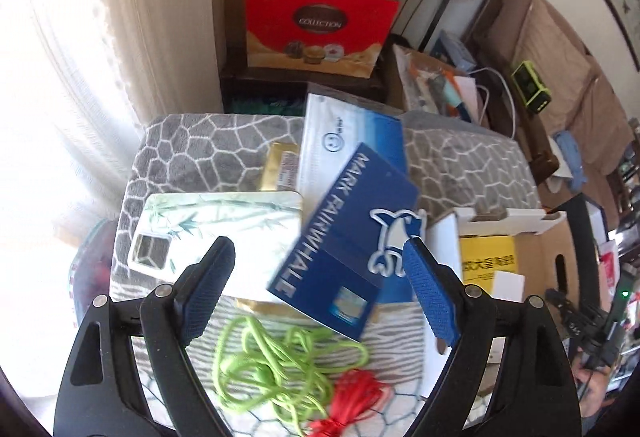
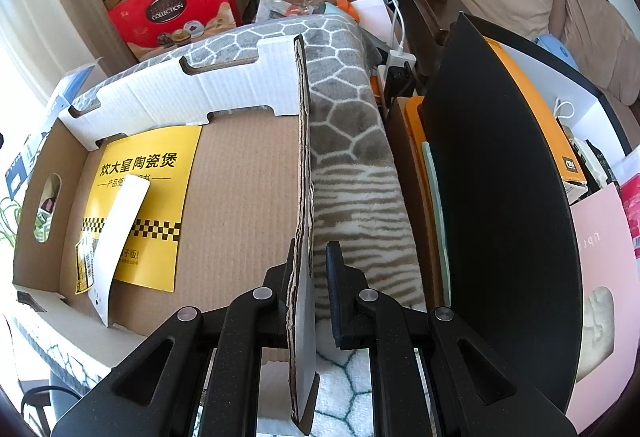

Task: Organize objects
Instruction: 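Move the left tool to the blue MARK FAIRWHALE card and grasp it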

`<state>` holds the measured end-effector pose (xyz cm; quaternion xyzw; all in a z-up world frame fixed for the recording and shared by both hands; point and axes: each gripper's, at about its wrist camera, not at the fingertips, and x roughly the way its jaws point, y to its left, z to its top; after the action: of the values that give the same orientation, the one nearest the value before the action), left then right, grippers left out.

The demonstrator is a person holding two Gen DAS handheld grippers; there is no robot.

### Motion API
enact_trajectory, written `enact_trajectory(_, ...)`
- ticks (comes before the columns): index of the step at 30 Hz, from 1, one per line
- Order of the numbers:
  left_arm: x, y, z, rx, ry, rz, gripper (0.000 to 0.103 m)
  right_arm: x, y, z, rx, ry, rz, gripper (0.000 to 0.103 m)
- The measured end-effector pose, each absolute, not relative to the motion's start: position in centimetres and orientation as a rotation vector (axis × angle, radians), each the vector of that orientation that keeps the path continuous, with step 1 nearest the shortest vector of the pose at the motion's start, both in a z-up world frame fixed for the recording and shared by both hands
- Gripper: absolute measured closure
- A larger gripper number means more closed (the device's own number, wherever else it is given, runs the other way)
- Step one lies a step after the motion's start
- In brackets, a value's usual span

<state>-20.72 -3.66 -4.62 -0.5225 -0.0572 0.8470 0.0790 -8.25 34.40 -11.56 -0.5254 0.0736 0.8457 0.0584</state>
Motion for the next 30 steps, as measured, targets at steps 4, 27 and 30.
enact_trajectory(4, -21.6, -4.1, -4.9, -1.565, -0.17, 2.517, 0.019, -8.2, 34.5, -11.6, -1.597, 0.218, 2.557, 0.093)
enact_trajectory(27, -22.1, -3.4, -6.9, -1.649, -0.128, 2.419, 0.024, -7.6, 34.2, -8.9, -1.524, 0.136, 2.537, 0.075)
enact_trajectory(30, -22.0, -3.5, -7.1, -1.645, -0.142, 2.415, 0.024, -7.3, 34.1, -8.3, -1.502, 0.144, 2.55, 0.075)
